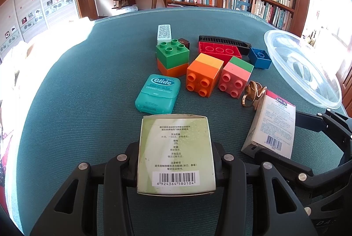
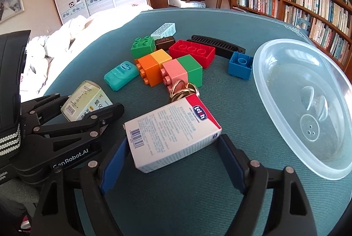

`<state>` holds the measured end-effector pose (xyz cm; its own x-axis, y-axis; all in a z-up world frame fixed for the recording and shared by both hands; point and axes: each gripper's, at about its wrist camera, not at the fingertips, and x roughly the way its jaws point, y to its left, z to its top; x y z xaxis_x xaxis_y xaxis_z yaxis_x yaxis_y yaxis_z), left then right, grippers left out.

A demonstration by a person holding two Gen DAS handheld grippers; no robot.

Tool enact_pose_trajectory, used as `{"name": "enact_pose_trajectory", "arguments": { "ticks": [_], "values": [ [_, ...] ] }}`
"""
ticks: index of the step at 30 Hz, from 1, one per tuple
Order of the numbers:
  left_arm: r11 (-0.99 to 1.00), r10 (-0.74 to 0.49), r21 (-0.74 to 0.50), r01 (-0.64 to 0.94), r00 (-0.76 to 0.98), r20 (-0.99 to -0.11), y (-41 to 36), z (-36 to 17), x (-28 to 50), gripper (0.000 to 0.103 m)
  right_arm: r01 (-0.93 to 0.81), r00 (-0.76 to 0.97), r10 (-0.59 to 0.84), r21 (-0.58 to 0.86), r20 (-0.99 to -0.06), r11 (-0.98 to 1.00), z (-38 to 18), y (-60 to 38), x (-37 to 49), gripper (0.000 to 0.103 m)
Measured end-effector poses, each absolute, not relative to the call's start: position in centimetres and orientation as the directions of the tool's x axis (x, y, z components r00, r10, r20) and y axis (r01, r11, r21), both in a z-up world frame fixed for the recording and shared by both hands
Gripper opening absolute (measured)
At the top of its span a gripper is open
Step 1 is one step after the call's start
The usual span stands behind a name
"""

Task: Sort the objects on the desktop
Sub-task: 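Close left gripper on pale green box while right gripper grasps white box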

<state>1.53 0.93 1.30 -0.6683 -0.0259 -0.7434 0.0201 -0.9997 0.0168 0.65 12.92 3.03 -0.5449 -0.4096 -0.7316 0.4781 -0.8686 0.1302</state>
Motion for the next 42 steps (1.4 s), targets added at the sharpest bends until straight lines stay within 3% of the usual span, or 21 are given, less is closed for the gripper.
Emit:
{"name": "enact_pose_trajectory", "arguments": {
  "ticks": [4, 5, 7, 14, 15, 17, 24, 31, 38, 42],
  "values": [
    [-1.000, -0.016, -0.004, 0.029, -0.667, -0.745, 0.6, 1.6, 1.7, 0.047, 0.473, -0.552, -0.438, 0.167, -0.710, -0.865, 3.6, 13.6, 1.4, 0.084],
    [-1.000, -0.011, -0.007, 0.025, -0.668, -0.744, 0.8, 1.7, 1.8, 0.047, 0.477, -0.553, -0.450, 0.177, -0.701, -0.861, 3.9, 13.8, 1.6, 0.069],
    [-1.000, 0.001, -0.011, 0.011, -0.673, -0.740, 1.1, 2.0, 2.1, 0.047, 0.476, -0.548, -0.472, 0.206, -0.690, -0.855, 4.4, 14.5, 1.8, 0.064],
    [-1.000, 0.010, -0.004, -0.011, -0.671, -0.742, 1.9, 2.2, 2.4, 0.047, 0.450, -0.560, -0.429, 0.174, -0.709, -0.876, 4.5, 15.1, 1.5, 0.064],
    [-1.000, 0.008, -0.007, -0.004, -0.669, -0.743, 1.7, 2.2, 2.5, 0.047, 0.443, -0.549, -0.429, 0.185, -0.717, -0.877, 4.2, 15.1, 1.3, 0.065],
    [-1.000, 0.001, -0.012, 0.011, -0.670, -0.742, 1.2, 2.4, 2.6, 0.047, 0.421, -0.528, -0.443, 0.229, -0.725, -0.878, 3.8, 15.3, 0.9, 0.083],
    [-0.999, -0.027, -0.011, 0.052, -0.672, -0.740, -0.2, 2.7, 2.9, 0.047, 0.339, -0.491, -0.469, 0.335, -0.734, -0.879, 3.5, 14.4, -0.7, 0.083],
    [-0.998, -0.022, -0.025, 0.061, -0.663, -0.748, -1.1, 2.3, 3.0, 0.047, 0.313, -0.568, -0.310, 0.149, -0.762, -0.938, 3.1, 12.0, -1.0, 0.082],
    [-0.999, -0.013, -0.011, 0.033, -0.663, -0.748, 0.0, 2.3, 3.1, 0.047, 0.381, -0.566, -0.332, 0.118, -0.754, -0.917, 3.5, 12.8, 0.7, 0.060],
    [-0.999, -0.015, -0.011, 0.035, -0.661, -0.750, 0.2, 2.4, 3.2, 0.047, 0.376, -0.582, -0.294, 0.069, -0.759, -0.924, 3.7, 14.0, 1.6, 0.054]
  ]
}}
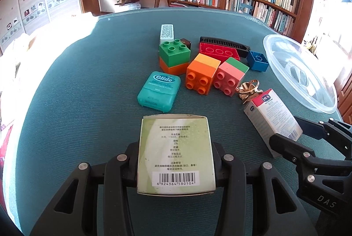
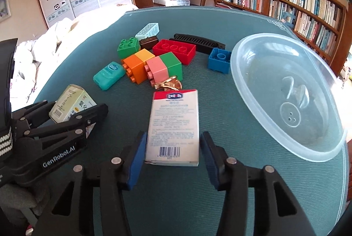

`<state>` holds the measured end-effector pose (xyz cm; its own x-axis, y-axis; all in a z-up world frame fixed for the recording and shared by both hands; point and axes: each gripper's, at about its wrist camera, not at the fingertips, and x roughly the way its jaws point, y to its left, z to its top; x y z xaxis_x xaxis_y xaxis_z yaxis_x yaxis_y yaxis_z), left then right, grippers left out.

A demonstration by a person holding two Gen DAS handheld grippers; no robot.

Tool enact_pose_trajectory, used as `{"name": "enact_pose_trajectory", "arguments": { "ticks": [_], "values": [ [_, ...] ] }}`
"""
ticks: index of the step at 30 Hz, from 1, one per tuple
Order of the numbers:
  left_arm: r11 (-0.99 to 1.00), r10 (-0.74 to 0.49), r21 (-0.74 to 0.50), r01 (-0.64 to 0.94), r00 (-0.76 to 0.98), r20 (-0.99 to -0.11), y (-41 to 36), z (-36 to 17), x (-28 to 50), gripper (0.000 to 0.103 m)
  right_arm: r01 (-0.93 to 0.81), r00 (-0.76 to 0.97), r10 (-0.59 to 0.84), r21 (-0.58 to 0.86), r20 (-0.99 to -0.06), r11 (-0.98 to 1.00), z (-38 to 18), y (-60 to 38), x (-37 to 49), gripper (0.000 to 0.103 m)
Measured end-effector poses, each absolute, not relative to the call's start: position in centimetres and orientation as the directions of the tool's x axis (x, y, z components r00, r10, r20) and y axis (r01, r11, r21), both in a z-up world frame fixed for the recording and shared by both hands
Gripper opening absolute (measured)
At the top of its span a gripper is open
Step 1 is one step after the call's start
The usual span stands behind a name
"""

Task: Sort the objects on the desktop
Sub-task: 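Close left gripper on pale green box while right gripper grasps white box, then carry both boxes into the clear bowl and open both grippers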

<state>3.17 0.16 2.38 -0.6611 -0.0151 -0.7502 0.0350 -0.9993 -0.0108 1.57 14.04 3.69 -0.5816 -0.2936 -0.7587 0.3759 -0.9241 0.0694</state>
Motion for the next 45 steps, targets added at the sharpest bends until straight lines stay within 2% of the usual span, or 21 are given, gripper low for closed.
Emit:
{"name": "enact_pose_trajectory", "arguments": {
  "ticks": [2, 9, 11, 18, 23, 27, 32, 35, 40, 45],
  "values": [
    [-0.999, -0.015, -0.012, 0.036, -0.659, -0.752, 0.3, 2.4, 3.1, 0.047, 0.365, -0.599, -0.255, 0.025, -0.759, -0.931, 3.7, 14.1, 1.6, 0.054],
    [-0.999, -0.015, -0.007, 0.031, -0.659, -0.752, 0.7, 2.7, 3.4, 0.047, 0.380, -0.581, -0.273, 0.041, -0.767, -0.924, 2.7, 13.5, -0.1, 0.056],
    [-0.999, -0.017, -0.006, 0.032, -0.661, -0.750, 0.7, 2.9, 3.3, 0.047, 0.385, -0.582, -0.286, 0.052, -0.761, -0.922, 2.7, 13.4, -0.2, 0.053],
    [-1.000, -0.002, -0.007, 0.011, -0.676, -0.737, 1.8, 3.9, 2.9, 0.047, 0.380, -0.565, -0.427, 0.237, -0.706, -0.894, 4.1, 15.9, 0.6, 0.051],
    [-1.000, 0.026, -0.008, -0.030, -0.683, -0.730, 3.5, 4.5, 2.5, 0.047, 0.360, -0.631, -0.461, 0.291, -0.624, -0.887, 7.2, 18.6, 0.8, 0.051],
    [-0.999, 0.043, -0.009, -0.054, -0.683, -0.729, 4.5, 4.9, 2.2, 0.047, 0.296, -0.713, -0.410, 0.285, -0.569, -0.912, 8.9, 21.0, 0.3, 0.050],
    [-0.997, 0.054, -0.003, -0.076, -0.681, -0.731, 5.7, 5.0, 1.8, 0.047, 0.104, -0.811, -0.206, 0.212, -0.547, -0.972, 9.1, 24.7, -2.0, 0.051],
    [-0.996, 0.061, -0.002, -0.088, -0.678, -0.733, 6.3, 4.7, 1.9, 0.047, 0.008, -0.808, -0.129, 0.207, -0.576, -0.978, 8.0, 27.3, -4.1, 0.051],
    [-0.994, 0.072, 0.002, -0.108, -0.673, -0.736, 7.0, 4.6, 2.1, 0.047, -0.056, -0.746, -0.084, 0.188, -0.661, -0.980, 5.6, 29.7, -6.8, 0.051],
    [-0.991, 0.091, 0.000, -0.132, -0.676, -0.731, 7.8, 5.1, 1.5, 0.047, -0.074, -0.731, 0.021, 0.049, -0.682, -0.996, 5.5, 29.9, -6.2, 0.051]
  ]
}}
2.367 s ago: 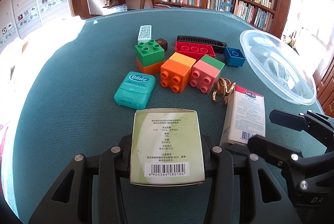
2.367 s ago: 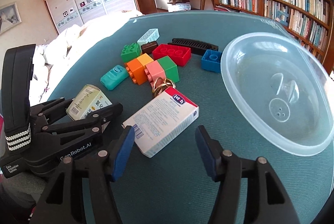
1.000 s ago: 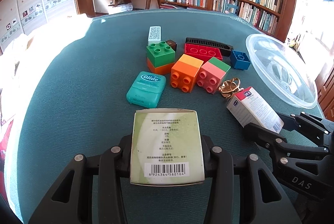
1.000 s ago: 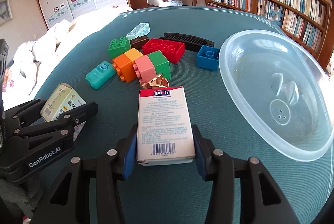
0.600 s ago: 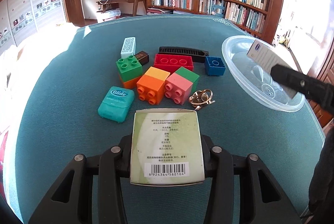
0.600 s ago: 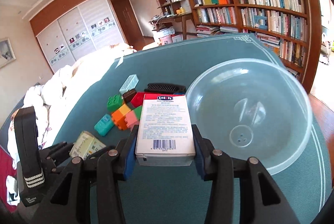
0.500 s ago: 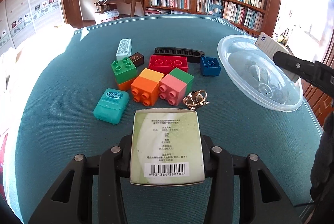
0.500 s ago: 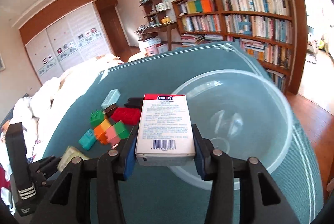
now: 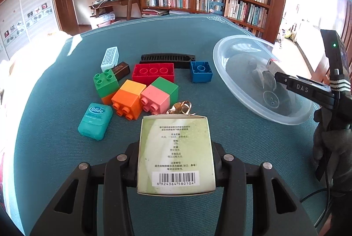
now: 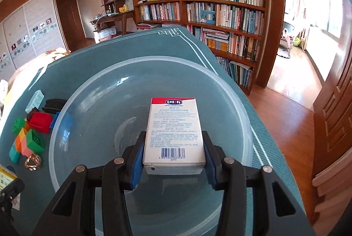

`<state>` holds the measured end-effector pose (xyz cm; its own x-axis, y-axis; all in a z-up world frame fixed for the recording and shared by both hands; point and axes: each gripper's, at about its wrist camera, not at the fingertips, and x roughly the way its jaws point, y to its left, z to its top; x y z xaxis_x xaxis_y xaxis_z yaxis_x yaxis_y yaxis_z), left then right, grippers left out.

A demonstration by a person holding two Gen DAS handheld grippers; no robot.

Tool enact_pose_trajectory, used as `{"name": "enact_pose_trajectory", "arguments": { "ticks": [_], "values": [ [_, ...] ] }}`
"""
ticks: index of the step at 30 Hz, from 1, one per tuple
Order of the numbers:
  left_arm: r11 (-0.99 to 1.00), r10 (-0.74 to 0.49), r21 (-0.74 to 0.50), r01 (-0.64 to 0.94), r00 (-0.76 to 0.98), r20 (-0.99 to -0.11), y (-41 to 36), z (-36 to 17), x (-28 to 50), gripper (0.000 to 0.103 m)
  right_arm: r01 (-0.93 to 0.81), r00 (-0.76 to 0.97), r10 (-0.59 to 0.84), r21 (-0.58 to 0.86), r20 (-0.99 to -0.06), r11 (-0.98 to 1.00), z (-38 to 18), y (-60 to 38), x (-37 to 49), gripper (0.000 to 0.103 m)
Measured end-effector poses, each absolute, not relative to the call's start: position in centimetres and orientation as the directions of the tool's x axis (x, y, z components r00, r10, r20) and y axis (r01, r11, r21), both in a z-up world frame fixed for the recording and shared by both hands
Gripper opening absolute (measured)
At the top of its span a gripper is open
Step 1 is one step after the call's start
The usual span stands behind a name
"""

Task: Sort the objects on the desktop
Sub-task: 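Carry both boxes into the clear bowl and open both grippers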

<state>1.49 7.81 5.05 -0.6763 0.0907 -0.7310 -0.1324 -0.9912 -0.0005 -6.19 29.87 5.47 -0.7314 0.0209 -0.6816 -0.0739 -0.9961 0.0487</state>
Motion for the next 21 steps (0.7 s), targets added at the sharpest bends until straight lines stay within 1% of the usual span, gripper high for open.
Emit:
{"name": "enact_pose_trajectory", "arguments": {
  "ticks": [7, 11, 13, 17, 21],
  "values": [
    [-0.982, 0.138, -0.005, -0.189, -0.696, -0.705, 9.9, 6.5, 0.9, 0.047, -0.084, -0.686, 0.109, -0.070, -0.719, -0.994, 4.9, 30.9, -4.2, 0.050],
    [-0.974, 0.174, -0.013, -0.228, -0.705, -0.687, 11.4, 7.5, 0.5, 0.047, -0.095, -0.675, 0.120, -0.075, -0.728, -0.993, 4.8, 31.8, -1.8, 0.050],
    [-0.968, 0.201, -0.025, -0.251, -0.706, -0.679, 12.3, 8.1, 0.2, 0.047, -0.088, -0.667, 0.102, -0.058, -0.738, -0.994, 4.9, 32.2, -1.0, 0.051],
    [-0.950, 0.259, -0.040, -0.311, -0.706, -0.659, 14.5, 9.1, -0.4, 0.047, -0.079, -0.656, 0.115, -0.084, -0.746, -0.993, 4.7, 32.5, 0.5, 0.051],
    [-0.925, 0.316, -0.048, -0.378, -0.691, -0.650, 17.0, 9.5, -1.0, 0.047, -0.077, -0.648, 0.104, -0.071, -0.754, -0.994, 4.7, 33.0, 1.4, 0.051]
  ]
}}
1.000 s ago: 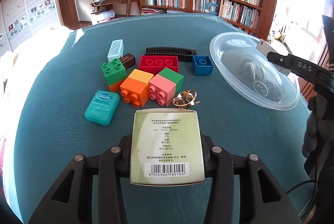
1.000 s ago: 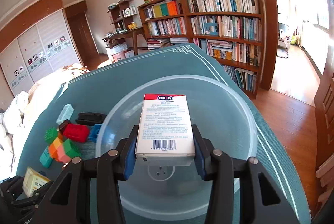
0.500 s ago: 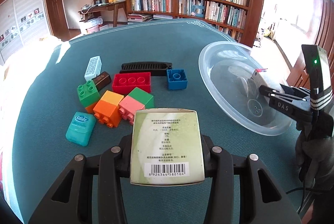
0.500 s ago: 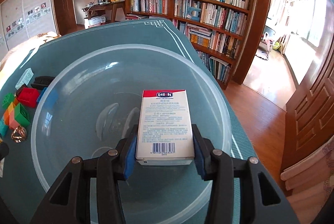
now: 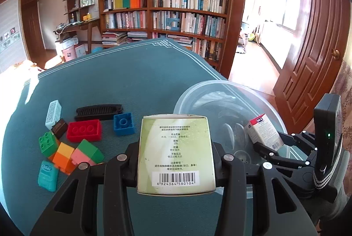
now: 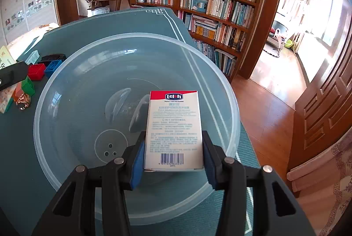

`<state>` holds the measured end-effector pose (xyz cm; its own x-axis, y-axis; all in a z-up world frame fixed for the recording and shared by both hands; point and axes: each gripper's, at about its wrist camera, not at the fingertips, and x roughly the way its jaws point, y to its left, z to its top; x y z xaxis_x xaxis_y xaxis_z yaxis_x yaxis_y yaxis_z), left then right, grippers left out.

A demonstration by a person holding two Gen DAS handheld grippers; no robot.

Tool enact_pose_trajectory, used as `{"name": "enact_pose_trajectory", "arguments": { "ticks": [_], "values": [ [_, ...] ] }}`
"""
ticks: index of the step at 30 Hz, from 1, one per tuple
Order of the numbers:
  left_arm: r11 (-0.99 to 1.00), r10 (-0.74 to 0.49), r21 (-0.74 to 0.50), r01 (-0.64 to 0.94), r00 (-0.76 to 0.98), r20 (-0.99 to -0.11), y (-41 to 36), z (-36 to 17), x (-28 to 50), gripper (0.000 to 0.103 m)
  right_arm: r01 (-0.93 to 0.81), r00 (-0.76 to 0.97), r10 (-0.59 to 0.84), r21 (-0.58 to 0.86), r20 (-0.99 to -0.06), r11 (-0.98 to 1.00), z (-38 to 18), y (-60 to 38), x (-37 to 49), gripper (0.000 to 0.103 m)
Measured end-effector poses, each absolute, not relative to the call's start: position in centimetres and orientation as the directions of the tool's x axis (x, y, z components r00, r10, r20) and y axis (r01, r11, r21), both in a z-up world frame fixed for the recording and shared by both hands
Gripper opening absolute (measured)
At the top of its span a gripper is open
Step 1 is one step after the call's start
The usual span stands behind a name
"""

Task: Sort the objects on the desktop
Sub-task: 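Carry both boxes into the clear bowl and open both grippers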

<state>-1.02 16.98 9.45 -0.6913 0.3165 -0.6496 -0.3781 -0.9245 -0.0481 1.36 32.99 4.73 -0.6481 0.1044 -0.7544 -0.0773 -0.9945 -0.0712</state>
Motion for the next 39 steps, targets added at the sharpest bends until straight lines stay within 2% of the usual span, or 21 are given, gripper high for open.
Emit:
{"name": "enact_pose_trajectory", "arguments": {
  "ticks": [7, 8, 9, 10, 11, 14, 21, 28, 39],
  "values": [
    [-0.886, 0.412, -0.131, -0.445, -0.627, -0.661, 19.8, 9.1, -3.0, 0.047, -0.085, -0.659, 0.075, -0.026, -0.749, -0.996, 4.8, 33.7, 2.3, 0.051],
    [-0.880, 0.428, -0.152, -0.450, -0.613, -0.664, 20.1, 8.9, -3.3, 0.047, -0.083, -0.663, 0.061, -0.008, -0.746, -0.996, 4.9, 33.9, 2.3, 0.054],
    [-0.874, 0.442, -0.176, -0.453, -0.591, -0.675, 20.4, 8.7, -3.7, 0.054, -0.083, -0.669, 0.047, 0.012, -0.742, -0.996, 4.9, 34.0, 2.4, 0.056],
    [-0.869, 0.454, -0.201, -0.453, -0.567, -0.687, 20.7, 8.5, -4.0, 0.065, -0.082, -0.678, 0.028, 0.037, -0.735, -0.996, 5.1, 34.1, 2.4, 0.061],
    [-0.863, 0.468, -0.225, -0.452, -0.551, -0.691, 20.8, 8.2, -4.2, 0.068, -0.081, -0.687, 0.011, 0.061, -0.727, -0.995, 5.1, 34.2, 2.5, 0.067],
    [-0.858, 0.489, -0.254, -0.447, -0.553, -0.675, 20.8, 7.8, -3.9, 0.068, -0.078, -0.713, -0.013, 0.099, -0.701, -0.992, 5.5, 34.1, 2.8, 0.075],
    [-0.874, 0.466, -0.234, -0.427, -0.593, -0.657, 19.2, 8.2, -2.7, 0.068, -0.117, -0.756, -0.017, 0.160, -0.655, -0.980, 6.1, 34.8, 3.3, 0.076],
    [-0.918, 0.377, -0.162, -0.362, -0.669, -0.641, 16.5, 9.0, -1.8, 0.068, -0.111, -0.807, -0.025, 0.193, -0.590, -0.975, 7.8, 33.7, 3.8, 0.076],
    [-0.972, 0.236, -0.154, -0.180, -0.709, -0.664, 9.1, 7.8, -1.5, 0.068, 0.096, -0.800, -0.210, 0.227, -0.562, -0.969, 8.1, 26.3, 2.7, 0.076]
  ]
}}
